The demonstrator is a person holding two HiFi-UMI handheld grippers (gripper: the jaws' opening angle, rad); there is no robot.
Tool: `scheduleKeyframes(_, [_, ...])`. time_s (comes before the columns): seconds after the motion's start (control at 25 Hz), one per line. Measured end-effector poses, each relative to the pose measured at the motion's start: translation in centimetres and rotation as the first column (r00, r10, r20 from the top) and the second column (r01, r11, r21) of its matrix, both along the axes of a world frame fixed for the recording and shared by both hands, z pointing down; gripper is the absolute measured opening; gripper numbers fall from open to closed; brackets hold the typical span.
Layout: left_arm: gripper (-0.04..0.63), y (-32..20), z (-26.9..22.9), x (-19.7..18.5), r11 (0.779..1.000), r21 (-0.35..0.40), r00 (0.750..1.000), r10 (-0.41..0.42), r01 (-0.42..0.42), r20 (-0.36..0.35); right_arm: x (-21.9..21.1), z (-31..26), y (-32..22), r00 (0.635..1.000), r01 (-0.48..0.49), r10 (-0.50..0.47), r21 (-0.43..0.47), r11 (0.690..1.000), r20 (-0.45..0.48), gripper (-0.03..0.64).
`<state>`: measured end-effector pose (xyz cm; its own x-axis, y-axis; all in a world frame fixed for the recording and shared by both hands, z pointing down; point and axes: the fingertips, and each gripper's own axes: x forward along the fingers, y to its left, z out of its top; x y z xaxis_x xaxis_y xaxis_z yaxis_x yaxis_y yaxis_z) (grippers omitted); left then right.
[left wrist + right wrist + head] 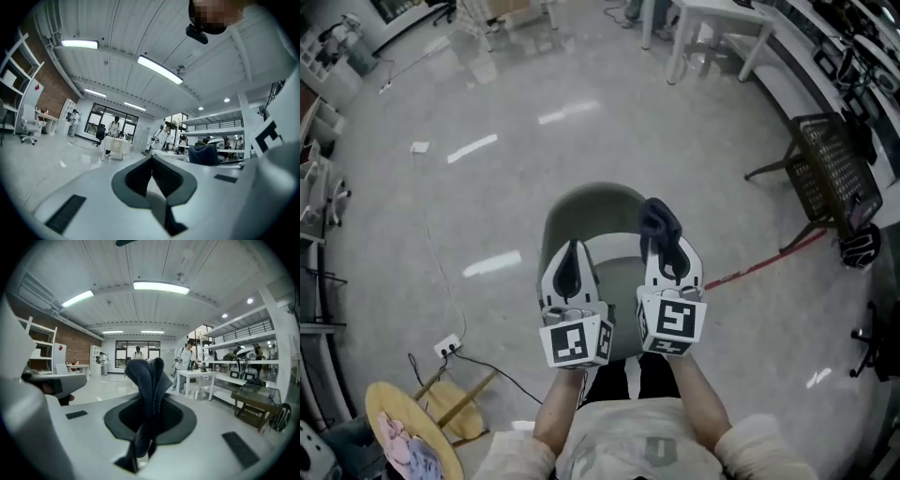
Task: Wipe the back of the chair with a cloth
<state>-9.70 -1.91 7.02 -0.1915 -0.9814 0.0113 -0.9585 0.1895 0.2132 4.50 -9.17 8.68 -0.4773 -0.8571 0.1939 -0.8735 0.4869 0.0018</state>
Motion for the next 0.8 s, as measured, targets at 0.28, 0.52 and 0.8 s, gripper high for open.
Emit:
scheduleKeyframes(0.28, [0.017, 5.7, -5.0, -0.7, 0.999, 0.017, 0.997, -0.05, 0.049, 0.056, -1.8, -5.2, 4.3, 0.986, 0.169, -0.17, 0.022, 0.985, 0.002, 0.057])
scheduleKeyframes(0.52, [0.017, 7.2, -6.3, 0.9, 0.997, 0.017, 0.99, -0.081, 0.079, 0.116, -0.8, -6.2, 6.0, 0.965, 0.259, -0.259, -0.003, 0.966, 0.051, 0.057])
scheduleKeyframes(0.8, [0.017, 7.8, -7.4, 0.7, 0.994, 0.029, 0.984, -0.11, 0.107, 0.143, -2.0, -5.3, 8.8, 0.935, 0.353, -0.35, -0.032, 0.935, 0.062, 0.057])
